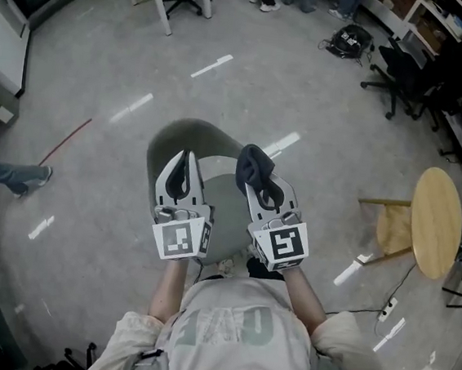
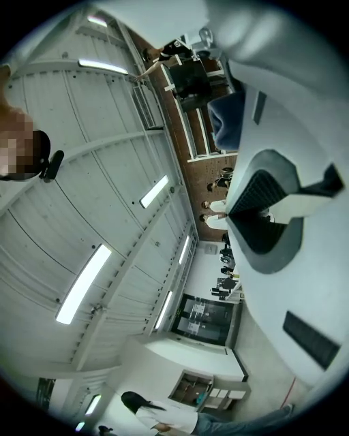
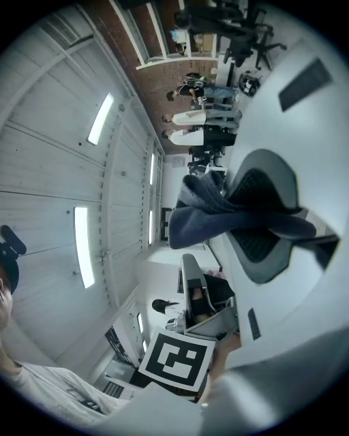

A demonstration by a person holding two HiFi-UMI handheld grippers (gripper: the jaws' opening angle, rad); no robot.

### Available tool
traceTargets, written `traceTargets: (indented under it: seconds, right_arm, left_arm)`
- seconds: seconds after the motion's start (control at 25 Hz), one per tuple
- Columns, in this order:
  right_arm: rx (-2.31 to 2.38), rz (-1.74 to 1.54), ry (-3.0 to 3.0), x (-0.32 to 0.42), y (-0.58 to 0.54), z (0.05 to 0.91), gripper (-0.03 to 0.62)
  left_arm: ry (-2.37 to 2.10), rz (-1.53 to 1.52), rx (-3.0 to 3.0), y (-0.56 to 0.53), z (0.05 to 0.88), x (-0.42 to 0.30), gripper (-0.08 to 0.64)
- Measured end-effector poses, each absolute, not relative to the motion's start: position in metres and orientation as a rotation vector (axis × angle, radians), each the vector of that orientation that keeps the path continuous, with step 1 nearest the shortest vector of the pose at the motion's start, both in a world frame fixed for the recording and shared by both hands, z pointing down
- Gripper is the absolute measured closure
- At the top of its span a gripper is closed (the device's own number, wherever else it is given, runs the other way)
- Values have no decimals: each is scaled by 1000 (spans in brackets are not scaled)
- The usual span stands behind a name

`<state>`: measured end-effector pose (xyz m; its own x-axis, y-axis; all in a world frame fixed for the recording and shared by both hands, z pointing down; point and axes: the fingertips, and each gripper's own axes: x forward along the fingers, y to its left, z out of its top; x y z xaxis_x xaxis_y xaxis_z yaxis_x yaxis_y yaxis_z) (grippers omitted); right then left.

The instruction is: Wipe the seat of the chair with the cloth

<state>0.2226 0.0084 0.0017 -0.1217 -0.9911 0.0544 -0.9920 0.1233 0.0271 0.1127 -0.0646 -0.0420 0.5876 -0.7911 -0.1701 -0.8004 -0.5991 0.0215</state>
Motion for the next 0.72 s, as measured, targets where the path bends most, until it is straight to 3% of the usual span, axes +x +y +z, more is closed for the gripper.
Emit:
traceTargets:
  seconds: [0.48, 0.72]
  right_arm:
    - [1725, -1, -2553, 185, -44, -2, 543]
    - [1534, 46, -2680, 151, -65, 70, 543]
  left_arm:
    - [1695, 242, -2536, -88, -45, 62, 545]
    - [1853, 229, -2433, -91, 34, 17, 545]
